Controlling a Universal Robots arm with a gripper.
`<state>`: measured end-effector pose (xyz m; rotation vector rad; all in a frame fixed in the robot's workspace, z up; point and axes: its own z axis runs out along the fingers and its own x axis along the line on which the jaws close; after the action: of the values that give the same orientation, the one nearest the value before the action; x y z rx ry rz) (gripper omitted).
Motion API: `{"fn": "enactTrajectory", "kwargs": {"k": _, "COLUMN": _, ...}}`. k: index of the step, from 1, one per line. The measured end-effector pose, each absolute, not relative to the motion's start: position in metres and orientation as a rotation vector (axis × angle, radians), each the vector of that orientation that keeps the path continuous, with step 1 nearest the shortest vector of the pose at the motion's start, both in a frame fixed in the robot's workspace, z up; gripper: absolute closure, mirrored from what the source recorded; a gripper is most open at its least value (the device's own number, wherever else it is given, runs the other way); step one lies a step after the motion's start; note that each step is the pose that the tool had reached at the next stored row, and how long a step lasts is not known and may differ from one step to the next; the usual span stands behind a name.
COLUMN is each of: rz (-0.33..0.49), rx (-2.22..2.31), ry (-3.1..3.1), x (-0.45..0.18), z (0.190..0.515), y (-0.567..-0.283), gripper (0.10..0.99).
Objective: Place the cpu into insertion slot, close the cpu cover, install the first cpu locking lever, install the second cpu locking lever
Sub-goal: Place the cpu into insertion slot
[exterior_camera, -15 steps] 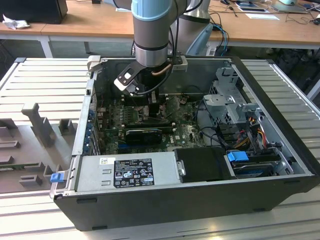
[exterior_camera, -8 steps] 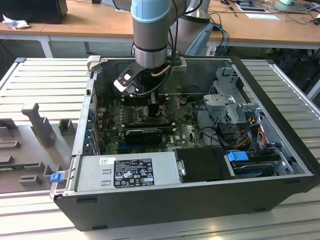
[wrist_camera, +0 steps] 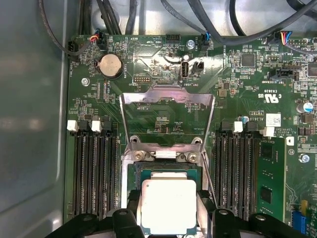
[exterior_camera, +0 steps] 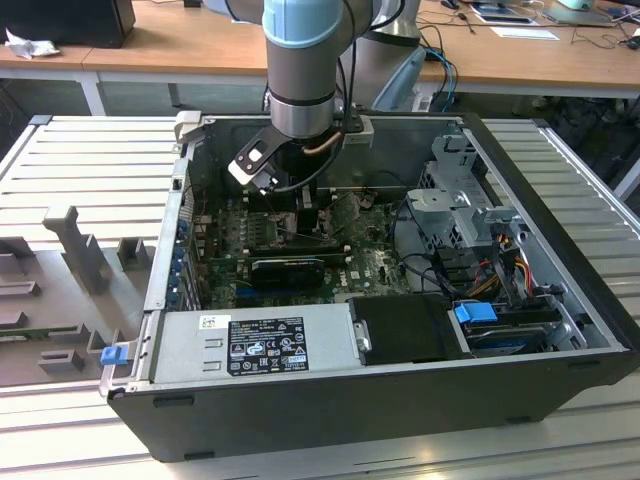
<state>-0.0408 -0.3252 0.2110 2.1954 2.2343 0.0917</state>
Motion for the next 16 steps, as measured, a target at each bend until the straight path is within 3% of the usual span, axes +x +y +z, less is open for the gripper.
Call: {"fn": "enactTrajectory", "kwargs": {"k": 16, "rz": 0.091, "rx": 2.217, "ry": 2.213, "x": -0.04, "z": 0.199, "y": -0.323, "gripper": 0.553}}
